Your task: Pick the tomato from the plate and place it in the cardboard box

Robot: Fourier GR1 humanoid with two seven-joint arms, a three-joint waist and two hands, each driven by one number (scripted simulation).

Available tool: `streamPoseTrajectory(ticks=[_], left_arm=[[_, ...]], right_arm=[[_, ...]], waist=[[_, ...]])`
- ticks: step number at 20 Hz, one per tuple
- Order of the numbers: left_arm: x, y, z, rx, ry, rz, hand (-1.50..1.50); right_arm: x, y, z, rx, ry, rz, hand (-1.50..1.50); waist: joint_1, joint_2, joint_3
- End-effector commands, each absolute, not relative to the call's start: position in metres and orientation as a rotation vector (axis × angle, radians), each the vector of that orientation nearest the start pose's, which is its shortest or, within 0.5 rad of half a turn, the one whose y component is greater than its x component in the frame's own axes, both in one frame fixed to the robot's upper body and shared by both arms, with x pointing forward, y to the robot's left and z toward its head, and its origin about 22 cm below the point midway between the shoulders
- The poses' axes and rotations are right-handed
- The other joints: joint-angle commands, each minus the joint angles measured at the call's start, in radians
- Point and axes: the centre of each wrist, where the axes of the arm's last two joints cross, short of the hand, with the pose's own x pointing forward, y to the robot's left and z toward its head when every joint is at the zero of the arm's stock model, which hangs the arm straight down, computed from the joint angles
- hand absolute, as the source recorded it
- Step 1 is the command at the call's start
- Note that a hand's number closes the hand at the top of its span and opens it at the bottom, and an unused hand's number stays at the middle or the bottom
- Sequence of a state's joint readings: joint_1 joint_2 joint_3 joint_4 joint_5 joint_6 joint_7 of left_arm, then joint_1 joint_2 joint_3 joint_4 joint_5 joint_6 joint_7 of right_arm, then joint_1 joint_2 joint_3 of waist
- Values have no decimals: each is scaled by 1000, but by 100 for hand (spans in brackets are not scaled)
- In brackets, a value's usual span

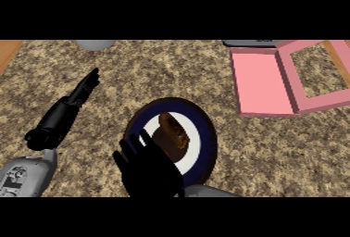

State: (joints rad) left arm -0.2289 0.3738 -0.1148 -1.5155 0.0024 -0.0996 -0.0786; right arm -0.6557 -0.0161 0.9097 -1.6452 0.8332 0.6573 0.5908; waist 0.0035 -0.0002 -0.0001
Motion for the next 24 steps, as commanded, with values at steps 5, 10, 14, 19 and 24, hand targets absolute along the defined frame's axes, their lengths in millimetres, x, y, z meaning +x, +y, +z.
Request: streamPoseTrajectory(ticks=[5, 10, 14, 19, 24], left_arm=[[288, 277, 67, 102, -1751, -533, 0], [276, 264, 50, 94, -1754, -531, 0], [289, 265, 62, 112, -1746, -538, 0], [283, 269, 76, 113, -1741, -536, 0], [290, 279, 80, 105, -1754, -542, 0]], right_arm=[[225, 3, 96, -524, -1360, 2057, -150], [228, 17, 85, -556, -1351, 2031, -150], [238, 11, 73, -612, -1328, 2043, -150], [225, -1, 63, -598, -1314, 2053, -150], [254, 8, 50, -543, -1308, 2067, -150]], waist=[[1, 0, 0], [7, 0, 0], [1, 0, 0], [-2, -1, 0], [5, 0, 0]])
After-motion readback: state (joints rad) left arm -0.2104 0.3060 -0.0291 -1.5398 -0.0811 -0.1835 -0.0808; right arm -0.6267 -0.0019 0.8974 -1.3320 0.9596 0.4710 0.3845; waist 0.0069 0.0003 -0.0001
